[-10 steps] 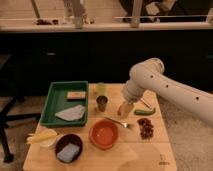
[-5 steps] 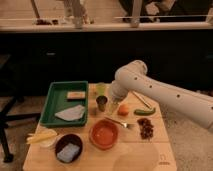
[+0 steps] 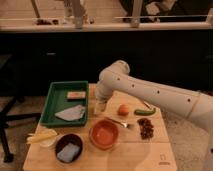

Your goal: Place eraser in metal cup

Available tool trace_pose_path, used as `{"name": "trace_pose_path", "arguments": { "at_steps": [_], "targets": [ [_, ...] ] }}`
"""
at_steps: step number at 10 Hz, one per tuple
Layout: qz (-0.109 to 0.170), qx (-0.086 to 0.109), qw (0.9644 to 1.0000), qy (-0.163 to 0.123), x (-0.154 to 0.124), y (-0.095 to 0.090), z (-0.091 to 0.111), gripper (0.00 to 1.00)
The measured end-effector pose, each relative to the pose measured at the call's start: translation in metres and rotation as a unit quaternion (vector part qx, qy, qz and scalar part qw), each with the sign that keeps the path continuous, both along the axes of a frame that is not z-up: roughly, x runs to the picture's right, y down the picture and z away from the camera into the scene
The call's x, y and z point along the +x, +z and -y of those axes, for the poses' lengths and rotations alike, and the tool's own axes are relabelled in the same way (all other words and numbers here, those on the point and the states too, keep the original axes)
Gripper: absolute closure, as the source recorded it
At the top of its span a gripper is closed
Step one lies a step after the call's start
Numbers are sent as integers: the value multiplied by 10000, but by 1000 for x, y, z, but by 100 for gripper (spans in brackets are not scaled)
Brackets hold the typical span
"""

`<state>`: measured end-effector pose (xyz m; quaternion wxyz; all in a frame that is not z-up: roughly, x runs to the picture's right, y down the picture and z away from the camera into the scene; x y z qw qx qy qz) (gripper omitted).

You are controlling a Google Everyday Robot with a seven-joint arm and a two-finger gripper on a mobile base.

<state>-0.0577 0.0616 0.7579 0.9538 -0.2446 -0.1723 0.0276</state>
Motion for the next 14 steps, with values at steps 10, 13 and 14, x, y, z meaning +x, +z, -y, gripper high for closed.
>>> {"name": "trace_pose_path", "arguments": {
  "at_steps": [10, 13, 14],
  "targets": [
    [-47, -109, 9979, -631, -78, 46, 15, 20],
    [-37, -111, 9979, -640, -80, 46, 14, 20],
    [-44, -105, 9979, -640, -79, 46, 14, 20]
  ]
}}
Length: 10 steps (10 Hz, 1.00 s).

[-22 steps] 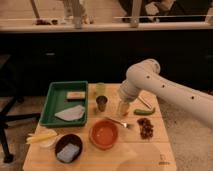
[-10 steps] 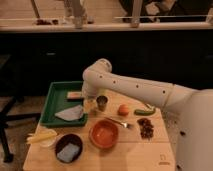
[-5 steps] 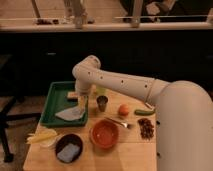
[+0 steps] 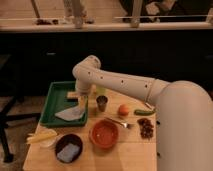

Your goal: Place eraser in metal cup

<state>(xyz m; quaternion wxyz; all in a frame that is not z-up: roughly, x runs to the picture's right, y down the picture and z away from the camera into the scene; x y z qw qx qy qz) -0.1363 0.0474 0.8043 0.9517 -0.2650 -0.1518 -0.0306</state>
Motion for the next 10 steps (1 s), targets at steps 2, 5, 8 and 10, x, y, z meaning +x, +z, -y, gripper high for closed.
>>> {"name": "trace_pose_path", "arguments": {
  "at_steps": [2, 5, 8, 10],
  "targets": [
    [3, 150, 9999, 84, 1, 3, 4, 20],
    [100, 264, 9993, 227, -2, 17, 18, 20],
    [122, 153, 9995, 239, -7, 37, 21, 20],
    [77, 23, 9997, 211, -10, 55, 23, 20]
  ]
}}
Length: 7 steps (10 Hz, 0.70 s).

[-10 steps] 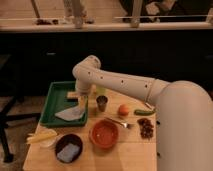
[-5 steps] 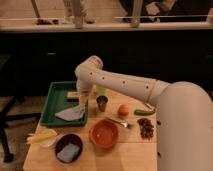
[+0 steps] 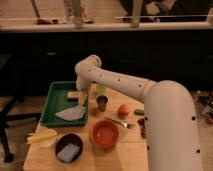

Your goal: Place eraser in metal cup

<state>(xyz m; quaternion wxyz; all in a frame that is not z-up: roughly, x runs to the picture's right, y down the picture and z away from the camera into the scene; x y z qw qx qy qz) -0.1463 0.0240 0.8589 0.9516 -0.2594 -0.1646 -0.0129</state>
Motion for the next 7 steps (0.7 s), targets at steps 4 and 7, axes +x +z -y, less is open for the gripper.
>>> {"name": "trace_pose_path", "arguments": {
  "at_steps": [4, 7],
  "targets": [
    [-58, -121, 9999, -64, -12, 25, 6, 20],
    [-149, -168, 9997, -95, -15, 41, 6, 20]
  ]
}}
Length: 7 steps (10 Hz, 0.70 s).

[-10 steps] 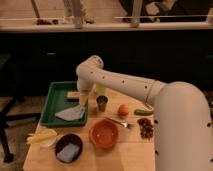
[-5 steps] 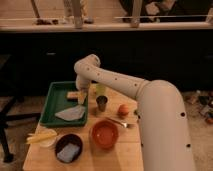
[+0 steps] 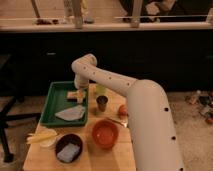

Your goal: Place eraser in metal cup

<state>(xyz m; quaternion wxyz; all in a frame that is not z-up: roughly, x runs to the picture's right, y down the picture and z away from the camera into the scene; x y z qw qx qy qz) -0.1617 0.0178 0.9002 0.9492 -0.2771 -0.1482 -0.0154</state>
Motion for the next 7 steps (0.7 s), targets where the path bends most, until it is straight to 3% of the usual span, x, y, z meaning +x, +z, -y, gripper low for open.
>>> {"name": "trace_pose_path", "arguments": {
  "at_steps": [7],
  "targets": [
    [-173, -278, 9994, 82, 15, 34, -10, 20]
  ]
}}
